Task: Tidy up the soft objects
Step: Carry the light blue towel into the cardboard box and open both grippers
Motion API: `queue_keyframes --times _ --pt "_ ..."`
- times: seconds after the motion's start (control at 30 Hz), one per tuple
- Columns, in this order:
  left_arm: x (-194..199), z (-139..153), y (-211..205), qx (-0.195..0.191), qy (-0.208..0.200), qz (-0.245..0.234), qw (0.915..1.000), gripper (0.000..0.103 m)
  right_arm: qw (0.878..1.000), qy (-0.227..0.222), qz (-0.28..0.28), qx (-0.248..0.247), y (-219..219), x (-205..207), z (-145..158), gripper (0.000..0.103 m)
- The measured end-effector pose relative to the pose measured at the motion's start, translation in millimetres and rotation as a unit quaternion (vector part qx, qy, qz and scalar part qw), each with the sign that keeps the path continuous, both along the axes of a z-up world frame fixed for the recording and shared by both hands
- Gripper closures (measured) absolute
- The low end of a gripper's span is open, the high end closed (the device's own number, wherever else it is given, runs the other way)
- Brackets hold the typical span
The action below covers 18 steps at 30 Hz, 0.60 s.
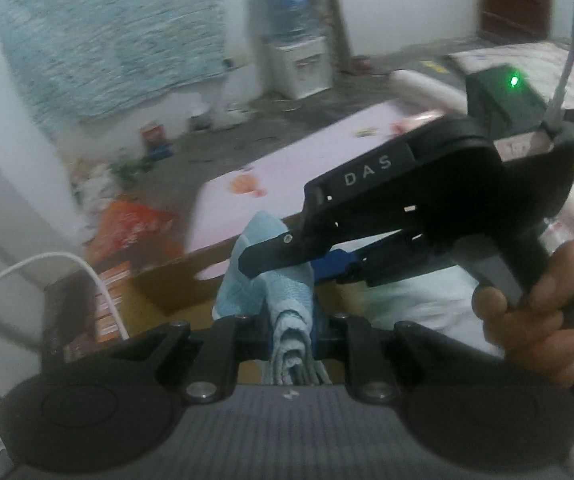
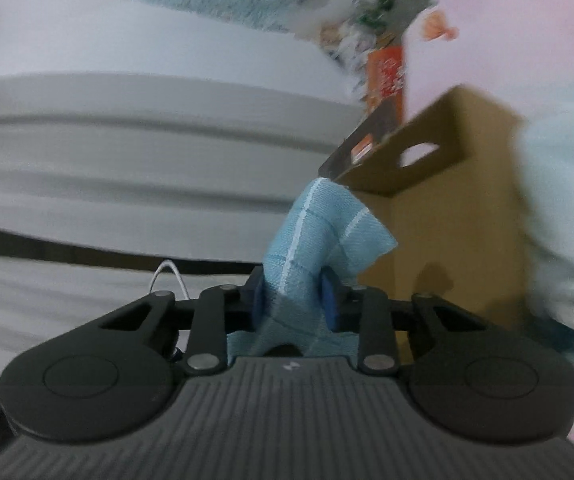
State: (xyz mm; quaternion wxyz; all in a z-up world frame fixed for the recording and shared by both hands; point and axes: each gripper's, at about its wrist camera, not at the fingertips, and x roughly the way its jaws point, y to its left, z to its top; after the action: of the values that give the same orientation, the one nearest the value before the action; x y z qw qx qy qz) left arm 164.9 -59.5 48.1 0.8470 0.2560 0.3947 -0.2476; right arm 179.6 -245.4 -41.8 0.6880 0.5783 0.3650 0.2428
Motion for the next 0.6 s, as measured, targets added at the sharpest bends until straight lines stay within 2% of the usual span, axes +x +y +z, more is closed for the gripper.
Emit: queue_keyframes --times 0.2,0.37,0.43,0.5,0.6 --pt "68.6 -55.3 40.8 0.024 -0.005 0.043 0.9988 0.087 0.998 0.014 0.027 -0.062 75.0 84.7 -18.8 0.082" --pt "99.8 -96.9 46.5 0.069 -0.028 0.052 0.9959 0.086 0.997 0.035 0.033 -0.066 104.1 129.0 -57.3 0.082" --pt "107.4 -111.5 48.0 0.088 -0.022 0.056 0.9943 0.084 0.996 0.044 0.038 -0.073 114.2 143.1 -70.1 0.082" --pt "115.1 -124.0 50.2 0.103 -0.006 0.071 0.9922 0.074 0.995 0.047 0.043 -0.083 121.1 151.2 -83.3 0.082" --pt "117.5 -134.5 55.9 0.099 0.02 0.082 0.9915 0.072 0.993 0.06 0.045 -0.094 126.7 157.2 -104.0 0.083"
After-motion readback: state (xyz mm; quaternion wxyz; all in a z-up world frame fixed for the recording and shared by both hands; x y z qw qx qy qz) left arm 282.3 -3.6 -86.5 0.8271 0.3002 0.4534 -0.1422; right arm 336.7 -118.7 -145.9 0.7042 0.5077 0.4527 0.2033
